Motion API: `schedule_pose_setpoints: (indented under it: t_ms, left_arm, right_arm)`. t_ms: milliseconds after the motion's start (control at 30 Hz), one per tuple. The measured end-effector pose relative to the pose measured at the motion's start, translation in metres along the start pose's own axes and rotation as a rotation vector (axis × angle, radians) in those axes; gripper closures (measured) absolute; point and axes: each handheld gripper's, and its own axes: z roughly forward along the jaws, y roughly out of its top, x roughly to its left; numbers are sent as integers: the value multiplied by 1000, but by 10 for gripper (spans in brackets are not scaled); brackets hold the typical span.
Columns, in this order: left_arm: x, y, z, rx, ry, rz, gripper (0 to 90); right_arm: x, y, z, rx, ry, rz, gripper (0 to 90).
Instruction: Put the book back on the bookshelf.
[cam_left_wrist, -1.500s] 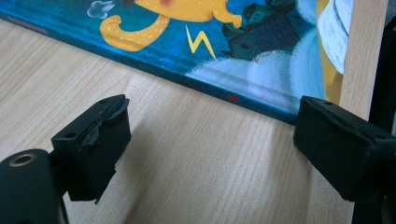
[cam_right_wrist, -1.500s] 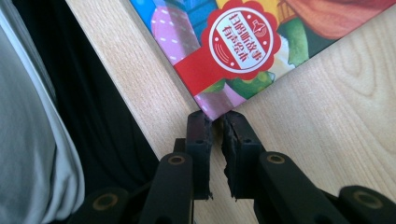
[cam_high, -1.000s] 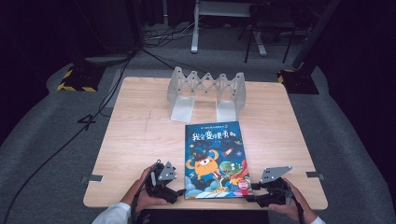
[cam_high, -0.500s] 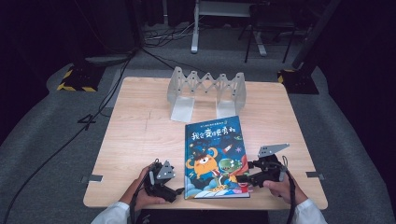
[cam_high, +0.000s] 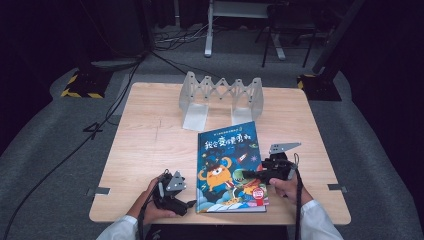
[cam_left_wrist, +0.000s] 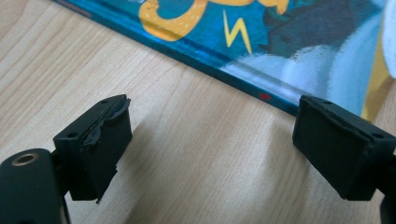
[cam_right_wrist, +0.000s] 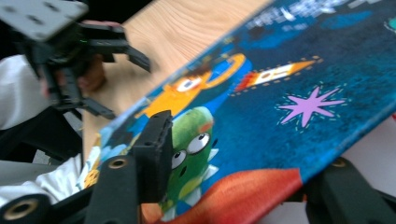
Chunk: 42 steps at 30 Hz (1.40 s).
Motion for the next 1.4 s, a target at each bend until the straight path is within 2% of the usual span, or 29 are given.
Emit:
schedule_pose_setpoints:
  t_ms: [67,233,533,700,833,1000,1100,1167,1267,1333,1400]
  left_arm:
    - [0,0,0,0,2,-2,121]
    - [0,0,0,1,3,-2,121]
    - [1,-1,-1,-3,7,-17,121]
    - [1,-1,-1,-2,8,-17,117]
    - [3,0,0,4,9,-21,103]
    - [6,5,3,18,5,-20,94]
    - [9,10,5,26,8,-25,136]
    - [7,19,7,57,15,-11,165]
    - [5,25,8,44,6,-1,173]
    - [4,30,11,44,20,17,175]
    - [8,34,11,1,-42,-11,174]
  right_arm:
    - [5,1,-2,-22,10,-29,525]
    - [15,0,-6,-38,-22,-79,524]
    - [25,-1,-11,-56,-59,-114,522]
    - [31,-1,-16,-68,-80,-151,522]
    - [43,-1,-21,-92,-111,-223,523]
    - [56,-1,-24,-117,-141,-295,524]
    - [61,-1,-27,-132,-164,-322,525]
    - [62,-1,-28,-143,-181,-335,526]
    - [62,-2,-30,-155,-201,-349,526]
    - [62,-2,-33,-165,-213,-359,528]
    - [62,-3,-36,-171,-231,-368,527]
